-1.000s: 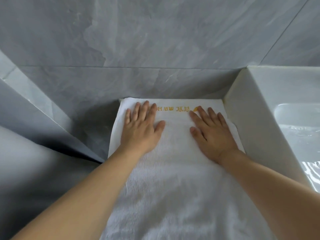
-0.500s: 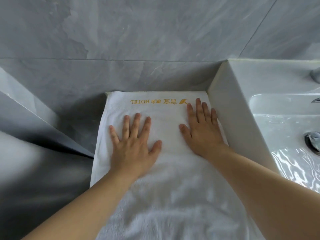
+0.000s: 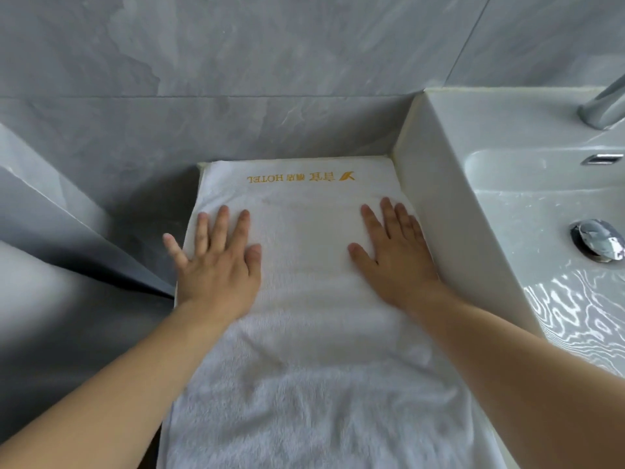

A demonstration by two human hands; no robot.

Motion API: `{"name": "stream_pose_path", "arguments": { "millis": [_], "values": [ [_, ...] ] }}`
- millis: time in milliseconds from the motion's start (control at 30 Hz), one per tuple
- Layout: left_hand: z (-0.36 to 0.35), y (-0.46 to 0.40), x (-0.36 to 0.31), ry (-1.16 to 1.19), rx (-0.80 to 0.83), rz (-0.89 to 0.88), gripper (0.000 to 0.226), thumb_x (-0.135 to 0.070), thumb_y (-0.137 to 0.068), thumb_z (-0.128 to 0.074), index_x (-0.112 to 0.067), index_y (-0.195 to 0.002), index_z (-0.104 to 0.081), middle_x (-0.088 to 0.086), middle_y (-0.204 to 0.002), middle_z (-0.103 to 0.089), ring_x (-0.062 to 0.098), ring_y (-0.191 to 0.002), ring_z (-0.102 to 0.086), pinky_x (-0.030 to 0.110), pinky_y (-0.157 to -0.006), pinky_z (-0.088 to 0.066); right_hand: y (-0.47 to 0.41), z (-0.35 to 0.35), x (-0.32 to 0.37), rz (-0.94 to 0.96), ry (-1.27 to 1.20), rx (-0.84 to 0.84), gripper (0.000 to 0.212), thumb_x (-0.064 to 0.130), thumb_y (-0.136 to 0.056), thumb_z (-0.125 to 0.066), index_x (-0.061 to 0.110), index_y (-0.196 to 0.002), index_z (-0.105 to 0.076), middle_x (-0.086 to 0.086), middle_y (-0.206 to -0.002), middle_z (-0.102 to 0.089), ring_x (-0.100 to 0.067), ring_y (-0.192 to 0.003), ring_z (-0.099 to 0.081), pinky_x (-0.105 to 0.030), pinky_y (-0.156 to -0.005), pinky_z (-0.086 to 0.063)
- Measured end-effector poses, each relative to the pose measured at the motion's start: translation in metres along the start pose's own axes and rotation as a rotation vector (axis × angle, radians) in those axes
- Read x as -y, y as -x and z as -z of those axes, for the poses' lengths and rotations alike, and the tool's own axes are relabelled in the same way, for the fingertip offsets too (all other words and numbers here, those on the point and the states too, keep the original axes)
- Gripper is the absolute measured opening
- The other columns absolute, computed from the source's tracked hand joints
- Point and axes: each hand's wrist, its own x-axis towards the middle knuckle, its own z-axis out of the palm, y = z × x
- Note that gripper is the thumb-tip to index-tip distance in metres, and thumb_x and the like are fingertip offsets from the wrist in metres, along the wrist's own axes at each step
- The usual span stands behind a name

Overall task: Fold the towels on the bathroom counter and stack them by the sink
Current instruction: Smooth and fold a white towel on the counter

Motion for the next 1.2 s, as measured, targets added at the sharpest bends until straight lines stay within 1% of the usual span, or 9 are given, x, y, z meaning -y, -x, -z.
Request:
{"name": "stream_pose_path", "arguments": {
  "millis": [133, 267, 433, 533, 667, 767, 933, 1100, 1200],
  "values": [
    [0.001, 0.046, -0.032, 0.064, -0.072, -0.085, 0.067, -0.053, -0.095, 0.004, -0.026, -0.156, 0.009, 0.001, -0.165, 0.017, 0.023, -0.151, 0.019, 0.055, -0.118, 0.016, -0.001, 0.001, 0.001, 0.012, 0.016, -0.015, 0.073, 0.061, -0.095, -0.020, 0.028, -0.156, 0.003, -0.006, -0.163, 0.012, -0.024, -0.149, 0.012, -0.038, -0.121, 0.007],
    [-0.019, 0.085, -0.034, 0.069, -0.012, -0.120, 0.073, -0.063, -0.092, 0.005, -0.029, -0.155, 0.016, -0.001, -0.164, 0.021, 0.023, -0.150, 0.022, 0.060, -0.117, 0.010, -0.001, 0.002, 0.000, 0.023, -0.001, -0.008, 0.068, 0.054, -0.097, -0.021, 0.025, -0.156, -0.003, -0.008, -0.163, 0.007, -0.025, -0.150, 0.008, -0.039, -0.121, 0.005],
    [-0.024, 0.078, -0.034, 0.055, -0.049, -0.127, 0.075, -0.064, -0.093, -0.005, -0.029, -0.158, 0.008, 0.001, -0.166, 0.015, 0.024, -0.151, 0.018, 0.063, -0.117, 0.009, 0.030, 0.021, 0.014, -0.009, -0.077, -0.185, 0.053, 0.031, -0.101, -0.033, 0.010, -0.150, -0.033, -0.011, -0.161, -0.018, -0.026, -0.148, -0.016, -0.042, -0.121, -0.004],
    [-0.027, 0.076, -0.033, 0.045, -0.036, -0.120, 0.076, -0.066, -0.092, -0.006, -0.029, -0.157, 0.007, 0.000, -0.166, 0.013, 0.023, -0.151, 0.018, 0.063, -0.116, 0.011, 0.087, 0.018, 0.033, 0.015, -0.187, -0.258, 0.055, 0.034, -0.096, -0.031, 0.008, -0.142, -0.046, -0.013, -0.156, -0.032, -0.031, -0.144, -0.028, -0.046, -0.120, -0.016],
    [-0.025, 0.076, -0.033, 0.046, -0.036, -0.116, 0.077, -0.067, -0.090, -0.003, -0.029, -0.157, 0.008, 0.000, -0.166, 0.013, 0.023, -0.151, 0.017, 0.063, -0.116, 0.011, 0.161, -0.005, 0.035, -0.041, -0.096, 0.011, 0.072, 0.053, -0.091, -0.001, 0.025, -0.156, -0.010, -0.001, -0.164, 0.002, -0.023, -0.151, 0.004, -0.037, -0.121, 0.006],
    [-0.025, 0.074, -0.032, 0.036, -0.026, -0.108, 0.078, -0.067, -0.089, -0.001, -0.030, -0.157, 0.008, -0.001, -0.166, 0.012, 0.023, -0.151, 0.016, 0.064, -0.116, 0.010, 0.178, -0.014, 0.011, 0.014, -0.043, 0.039, 0.066, 0.053, -0.095, 0.000, 0.027, -0.155, 0.006, 0.002, -0.162, 0.015, -0.015, -0.148, 0.018, -0.032, -0.118, 0.017],
    [-0.011, 0.074, -0.038, -0.010, 0.042, -0.079, 0.074, -0.061, -0.095, -0.004, -0.025, -0.157, 0.009, 0.000, -0.165, 0.015, 0.024, -0.151, 0.017, 0.061, -0.118, 0.009, 0.202, -0.016, 0.003, 0.100, 0.018, 0.051, 0.068, 0.054, -0.096, -0.003, 0.021, -0.155, 0.005, 0.002, -0.161, 0.016, -0.014, -0.147, 0.018, -0.034, -0.119, 0.015],
    [-0.010, 0.150, -0.050, 0.059, -0.119, -0.225, 0.071, -0.053, -0.097, -0.012, -0.017, -0.158, -0.012, 0.004, -0.167, -0.003, 0.026, -0.153, 0.002, 0.054, -0.120, 0.005, 0.243, -0.023, 0.000, 0.071, -0.025, 0.043, 0.070, 0.056, -0.094, -0.002, 0.019, -0.154, 0.006, 0.002, -0.159, 0.018, -0.016, -0.148, 0.019, -0.034, -0.118, 0.016],
    [-0.024, 0.211, -0.043, 0.028, 0.005, -0.258, 0.072, -0.057, -0.096, -0.006, -0.021, -0.158, -0.008, 0.003, -0.167, -0.001, 0.024, -0.153, 0.004, 0.053, -0.122, 0.005, 0.261, -0.021, -0.004, 0.077, -0.105, 0.011, 0.070, 0.054, -0.094, -0.005, 0.019, -0.156, -0.010, 0.001, -0.162, 0.007, -0.016, -0.150, 0.010, -0.034, -0.120, 0.009]
  ]
}}
